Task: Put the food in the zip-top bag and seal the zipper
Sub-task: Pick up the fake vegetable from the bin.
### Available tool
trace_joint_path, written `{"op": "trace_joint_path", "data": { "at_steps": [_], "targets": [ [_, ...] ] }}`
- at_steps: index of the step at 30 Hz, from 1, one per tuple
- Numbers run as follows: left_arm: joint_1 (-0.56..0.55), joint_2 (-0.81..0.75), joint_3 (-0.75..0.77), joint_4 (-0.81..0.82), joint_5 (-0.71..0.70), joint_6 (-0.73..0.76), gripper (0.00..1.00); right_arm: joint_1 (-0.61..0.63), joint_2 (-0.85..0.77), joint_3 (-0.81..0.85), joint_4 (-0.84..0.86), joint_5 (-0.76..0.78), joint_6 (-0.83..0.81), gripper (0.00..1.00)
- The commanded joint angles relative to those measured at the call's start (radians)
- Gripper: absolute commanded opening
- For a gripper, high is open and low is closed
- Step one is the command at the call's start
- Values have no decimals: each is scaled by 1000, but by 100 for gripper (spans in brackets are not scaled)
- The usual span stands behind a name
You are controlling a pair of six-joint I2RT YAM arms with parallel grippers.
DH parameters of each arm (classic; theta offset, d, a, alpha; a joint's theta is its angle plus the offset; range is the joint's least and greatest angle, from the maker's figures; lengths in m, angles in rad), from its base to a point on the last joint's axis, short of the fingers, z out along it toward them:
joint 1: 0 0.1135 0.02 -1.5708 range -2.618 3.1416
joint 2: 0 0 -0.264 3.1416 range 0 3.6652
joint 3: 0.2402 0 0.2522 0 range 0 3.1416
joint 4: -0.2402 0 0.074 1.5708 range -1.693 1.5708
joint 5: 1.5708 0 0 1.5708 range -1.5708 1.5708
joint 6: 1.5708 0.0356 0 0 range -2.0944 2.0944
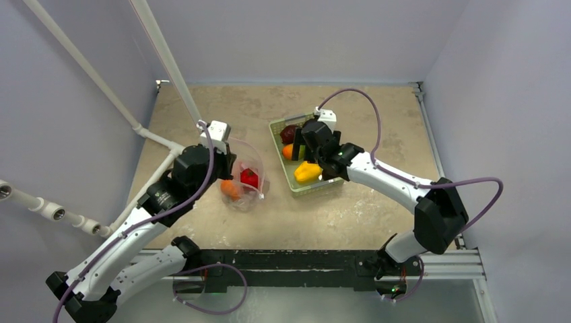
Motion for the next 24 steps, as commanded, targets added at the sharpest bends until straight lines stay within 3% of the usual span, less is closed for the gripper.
{"op": "trace_joint_path", "data": {
  "at_steps": [1, 15, 24],
  "targets": [
    [0, -18, -8, 19, -2, 16, 0, -4, 18, 5, -37, 15, 115, 99],
    [0, -35, -10, 15, 4, 17, 0, -3, 92, 41, -156, 49, 320, 99],
    [0, -41, -11, 15, 4, 17, 0, 1, 147, 54, -184, 53, 356, 99]
  ]
}}
